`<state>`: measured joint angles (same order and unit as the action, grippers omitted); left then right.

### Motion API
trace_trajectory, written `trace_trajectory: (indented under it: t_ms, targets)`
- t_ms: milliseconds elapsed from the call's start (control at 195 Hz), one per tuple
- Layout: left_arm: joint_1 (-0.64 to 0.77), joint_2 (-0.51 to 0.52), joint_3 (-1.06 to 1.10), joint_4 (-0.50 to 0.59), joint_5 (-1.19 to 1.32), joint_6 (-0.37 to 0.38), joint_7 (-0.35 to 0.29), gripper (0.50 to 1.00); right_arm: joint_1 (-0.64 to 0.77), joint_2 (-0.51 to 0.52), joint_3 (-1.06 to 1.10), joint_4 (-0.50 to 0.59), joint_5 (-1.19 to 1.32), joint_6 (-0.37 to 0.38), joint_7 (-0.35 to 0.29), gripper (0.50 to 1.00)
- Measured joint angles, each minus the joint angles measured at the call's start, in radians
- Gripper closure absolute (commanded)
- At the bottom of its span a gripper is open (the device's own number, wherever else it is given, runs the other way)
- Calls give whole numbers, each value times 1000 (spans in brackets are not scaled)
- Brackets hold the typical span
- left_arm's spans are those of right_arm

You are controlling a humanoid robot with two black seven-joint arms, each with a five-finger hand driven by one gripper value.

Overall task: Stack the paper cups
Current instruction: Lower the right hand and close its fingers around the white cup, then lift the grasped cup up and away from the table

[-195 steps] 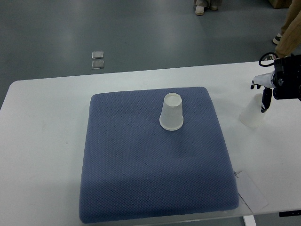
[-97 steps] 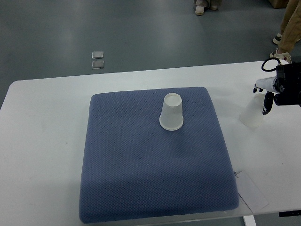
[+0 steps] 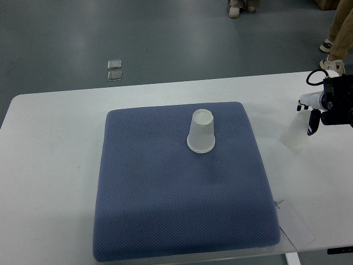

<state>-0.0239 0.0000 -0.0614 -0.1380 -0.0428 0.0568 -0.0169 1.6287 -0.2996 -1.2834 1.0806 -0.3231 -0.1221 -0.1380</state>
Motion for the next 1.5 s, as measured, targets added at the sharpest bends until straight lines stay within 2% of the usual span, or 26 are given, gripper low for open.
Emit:
trace_trajectory:
  t_ms: [298, 524, 688, 832, 919, 1047, 1330, 1499]
  targets:
    - [0, 0, 0, 0, 0, 0, 0, 500, -13, 3, 31, -9, 6, 1, 0, 652]
    - [0, 0, 0, 0, 0, 0, 0, 500, -21, 4, 32, -16, 6, 1, 0, 675]
    - [0, 0, 0, 0, 0, 0, 0, 500, -22, 4, 32, -16, 6, 1, 0, 720]
    - [0, 0, 0, 0, 0, 0, 0, 500, -26, 4, 31, -17, 6, 1, 0, 828]
    - [0, 0, 0, 0, 0, 0, 0, 500, -28, 4, 31, -18, 6, 1, 0, 850]
    - [0, 0, 0, 0, 0, 0, 0, 500, -29, 1, 30, -18, 5, 1, 0, 865]
    - [-1, 0, 0, 0, 0, 0, 0, 500, -12, -18, 29, -16, 3, 7, 1, 863]
    - [0, 0, 0, 0, 0, 0, 0, 500, 56, -49, 17, 0, 2, 23, 1, 863]
